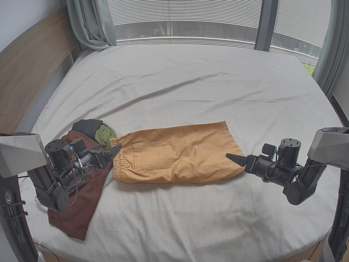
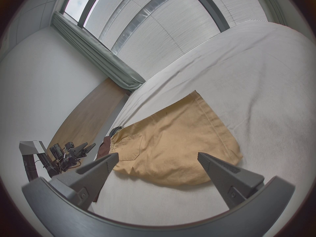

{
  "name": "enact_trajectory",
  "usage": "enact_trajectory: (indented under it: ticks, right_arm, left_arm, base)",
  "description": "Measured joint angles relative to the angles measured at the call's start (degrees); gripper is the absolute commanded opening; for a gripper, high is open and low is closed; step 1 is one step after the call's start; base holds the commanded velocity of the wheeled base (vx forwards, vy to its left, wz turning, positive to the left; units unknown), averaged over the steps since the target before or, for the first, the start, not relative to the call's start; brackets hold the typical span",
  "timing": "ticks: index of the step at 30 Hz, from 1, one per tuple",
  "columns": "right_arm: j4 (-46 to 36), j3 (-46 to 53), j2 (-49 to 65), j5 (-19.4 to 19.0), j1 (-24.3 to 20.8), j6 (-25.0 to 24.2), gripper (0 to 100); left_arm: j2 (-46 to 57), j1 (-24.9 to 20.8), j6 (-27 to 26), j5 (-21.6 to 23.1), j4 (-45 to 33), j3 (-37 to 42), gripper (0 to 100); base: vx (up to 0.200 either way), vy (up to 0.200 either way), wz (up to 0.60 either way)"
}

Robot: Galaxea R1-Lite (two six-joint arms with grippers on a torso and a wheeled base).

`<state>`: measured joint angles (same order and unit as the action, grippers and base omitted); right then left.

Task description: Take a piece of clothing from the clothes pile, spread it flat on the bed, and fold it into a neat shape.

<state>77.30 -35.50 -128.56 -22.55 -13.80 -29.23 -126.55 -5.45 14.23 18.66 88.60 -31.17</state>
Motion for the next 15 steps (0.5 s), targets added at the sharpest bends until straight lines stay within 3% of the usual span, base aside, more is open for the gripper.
enact_trajectory:
  ticks: [15]
  right_arm:
    - [0.7, 1.3, -3.7, 0.0, -2.6, 0.0, 100]
  left_arm:
    - [-1.3, 4.2, -18.3, 2.9, 0.0, 3.3, 100]
  base:
    - [0.000, 0.000, 0.00]
